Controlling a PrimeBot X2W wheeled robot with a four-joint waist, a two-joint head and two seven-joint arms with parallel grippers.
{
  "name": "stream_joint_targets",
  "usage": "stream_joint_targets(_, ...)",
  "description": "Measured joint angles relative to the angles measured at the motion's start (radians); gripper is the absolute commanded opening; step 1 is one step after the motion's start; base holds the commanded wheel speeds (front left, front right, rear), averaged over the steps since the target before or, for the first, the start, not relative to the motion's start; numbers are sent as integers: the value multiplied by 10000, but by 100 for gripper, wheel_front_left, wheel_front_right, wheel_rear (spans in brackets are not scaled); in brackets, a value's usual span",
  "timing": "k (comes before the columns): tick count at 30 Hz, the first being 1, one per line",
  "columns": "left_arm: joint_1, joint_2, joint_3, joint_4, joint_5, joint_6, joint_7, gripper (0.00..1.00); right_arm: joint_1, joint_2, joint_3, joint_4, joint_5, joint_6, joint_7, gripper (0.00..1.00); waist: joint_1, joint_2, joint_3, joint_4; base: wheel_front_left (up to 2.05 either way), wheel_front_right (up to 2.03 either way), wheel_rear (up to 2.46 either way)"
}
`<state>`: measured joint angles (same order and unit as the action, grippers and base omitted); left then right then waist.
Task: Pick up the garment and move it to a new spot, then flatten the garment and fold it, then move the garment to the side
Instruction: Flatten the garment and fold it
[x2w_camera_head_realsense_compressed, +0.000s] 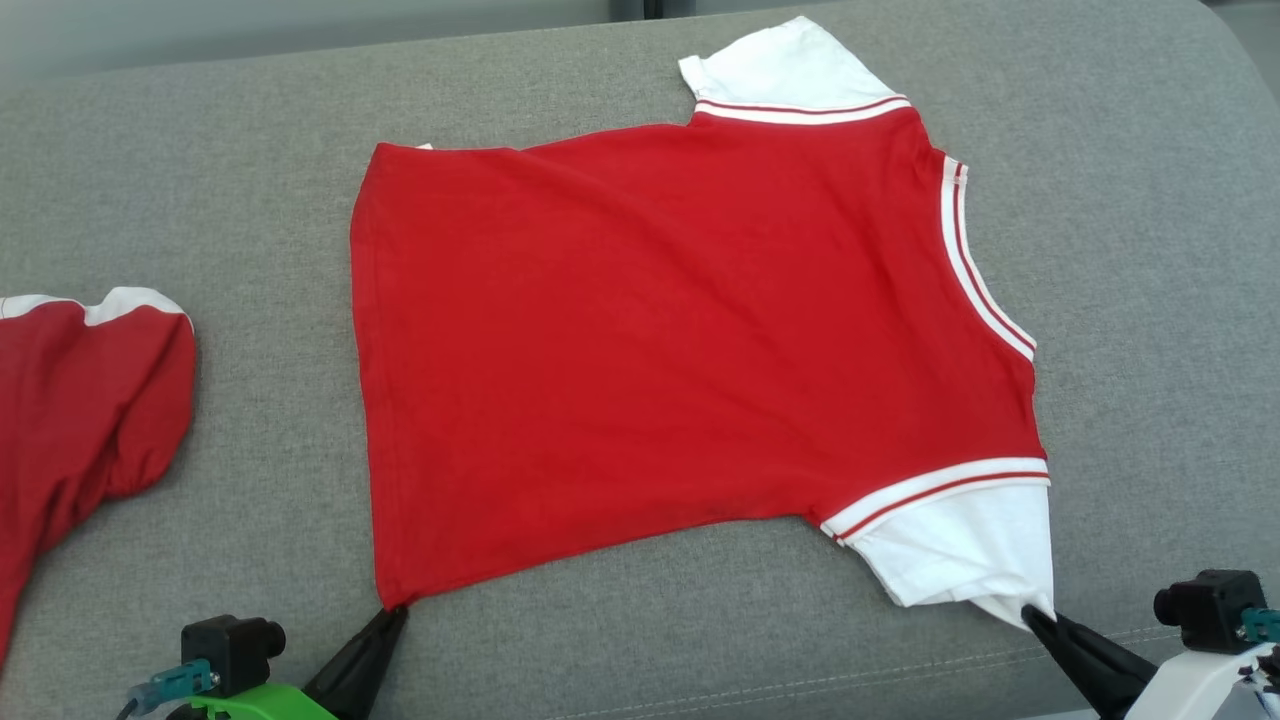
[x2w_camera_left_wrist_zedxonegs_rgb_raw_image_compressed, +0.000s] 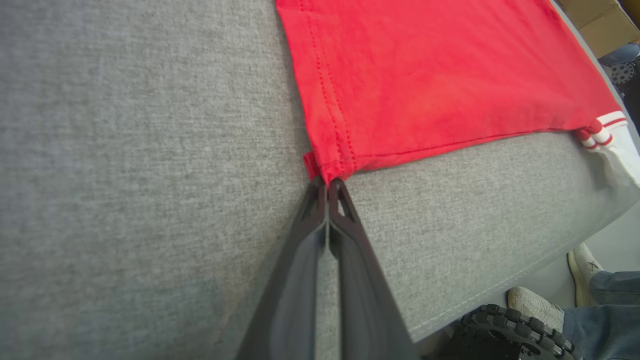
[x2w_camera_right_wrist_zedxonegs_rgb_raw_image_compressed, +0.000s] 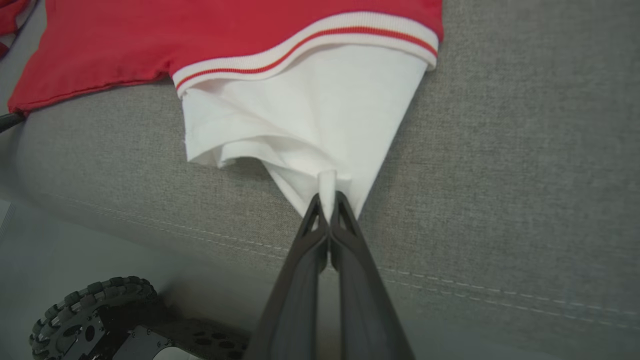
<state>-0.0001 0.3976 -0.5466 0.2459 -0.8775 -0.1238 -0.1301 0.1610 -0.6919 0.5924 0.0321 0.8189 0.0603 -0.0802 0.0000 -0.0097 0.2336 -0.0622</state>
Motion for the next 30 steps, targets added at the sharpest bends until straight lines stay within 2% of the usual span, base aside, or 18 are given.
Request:
stream_joint_targets(3, -44, -61, -40, 84, 0, 0, 61, 0, -102, 50, 318, 194, -462, 12, 90, 0, 0, 0, 14, 22, 0, 0, 0)
stream_joint_targets(5, -92, -94, -40, 190, 0, -6, 61, 7, -274, 102, 454, 355, -742, 23, 109, 0, 0, 0, 12, 25, 0, 0, 0)
stream_joint_targets(7, -164, -155, -50, 360, 0, -27, 63, 11, -574, 199, 616, 529, -1120, 25, 119, 21, 0, 0, -20, 6, 0, 0, 0)
stream_joint_targets(9, -196, -182, -48, 466, 0, -81, 63, 22, -820, 341, 671, 663, -1452, 23, 102, 42, 0, 0, -65, -18, 0, 0, 0)
stream_joint_targets(10, -202, -221, -48, 537, -4, -81, 63, 27, -922, 385, 706, 757, -1584, 21, 90, 47, 0, 0, -92, -26, 0, 0, 0)
stream_joint_targets(11, -208, -274, -48, 608, -27, -81, 63, 34, -968, 401, 725, 830, -1685, 10, 19, 58, 0, 0, -120, -31, 0, 0, 0)
stream_joint_targets(12, -211, -330, -46, 673, -75, -81, 61, 43, -995, 424, 727, 917, -1797, -8, -67, 91, 0, 0, -150, -32, 0, 0, 0)
stream_joint_targets(13, -218, -351, -50, 713, -88, -81, 61, 66, -1006, 474, 725, 1011, -1885, -19, -151, 100, 0, 0, -178, -27, 0, 0, 0)
stream_joint_targets(14, -235, -355, -48, 748, -88, -81, 58, 66, -1011, 539, 742, 1089, -1971, -23, -174, 100, 0, 0, -205, -18, 0, 0, 0)
stream_joint_targets(15, -264, -360, -48, 803, -81, -81, 46, 100, -1012, 591, 792, 1166, -2080, -96, -219, 100, 0, 0, -231, -6, 0, 0, 0)
stream_joint_targets(19, -265, -531, -2, 993, -79, -79, -188, 100, -1011, 633, 920, 1377, -2403, -201, -491, 100, 0, 0, -352, 41, 0, 0, 0)
stream_joint_targets(22, -233, -644, 186, 1104, -102, 2, -314, 100, -983, 621, 855, 1381, -2458, -468, -725, 100, 0, 0, -491, 73, 0, 0, 0)
stream_joint_targets(30, 253, -391, 591, 1381, -169, 441, -667, 100, -441, 591, 385, 1032, -2364, -1011, -1145, 100, 0, 0, -998, 102, 0, 0, 0)
